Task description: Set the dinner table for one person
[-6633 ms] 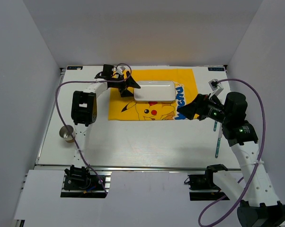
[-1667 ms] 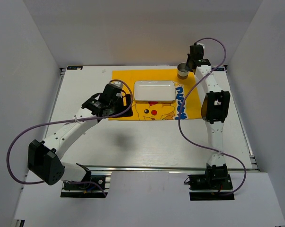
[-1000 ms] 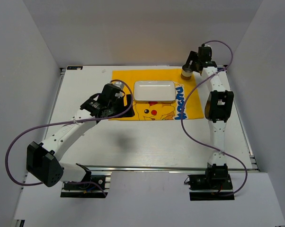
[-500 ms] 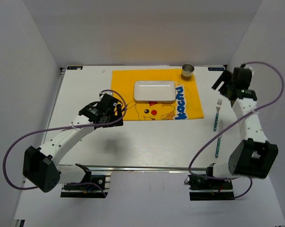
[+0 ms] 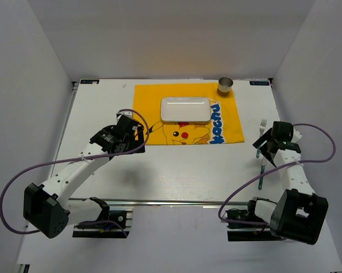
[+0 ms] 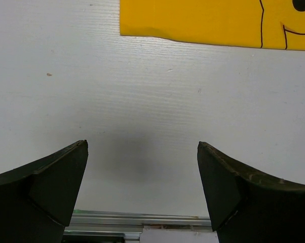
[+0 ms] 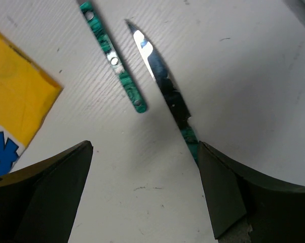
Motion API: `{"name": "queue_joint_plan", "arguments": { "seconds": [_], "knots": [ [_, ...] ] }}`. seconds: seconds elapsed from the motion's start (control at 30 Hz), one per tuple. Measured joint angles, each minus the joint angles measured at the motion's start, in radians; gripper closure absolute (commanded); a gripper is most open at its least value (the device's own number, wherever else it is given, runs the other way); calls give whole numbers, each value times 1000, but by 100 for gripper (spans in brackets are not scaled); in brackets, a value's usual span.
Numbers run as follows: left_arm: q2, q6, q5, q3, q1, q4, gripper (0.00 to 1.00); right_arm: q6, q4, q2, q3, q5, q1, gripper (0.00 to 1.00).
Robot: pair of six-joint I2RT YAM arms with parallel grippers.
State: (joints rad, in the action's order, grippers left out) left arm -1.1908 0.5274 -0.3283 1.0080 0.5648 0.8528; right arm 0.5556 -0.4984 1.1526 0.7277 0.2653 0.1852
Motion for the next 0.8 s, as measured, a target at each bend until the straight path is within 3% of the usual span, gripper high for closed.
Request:
{"name": "queue_joint_plan", "arguments": {
  "seconds": [0.53,0.8],
  "knots": [
    [-20,-24,40,0,0,-1,2,89,-79,-61,-169,-35,149,11],
    [-19,-39,70,0,-8,-15,2,64,-65,75,-143,-89,151,23]
  ]
}}
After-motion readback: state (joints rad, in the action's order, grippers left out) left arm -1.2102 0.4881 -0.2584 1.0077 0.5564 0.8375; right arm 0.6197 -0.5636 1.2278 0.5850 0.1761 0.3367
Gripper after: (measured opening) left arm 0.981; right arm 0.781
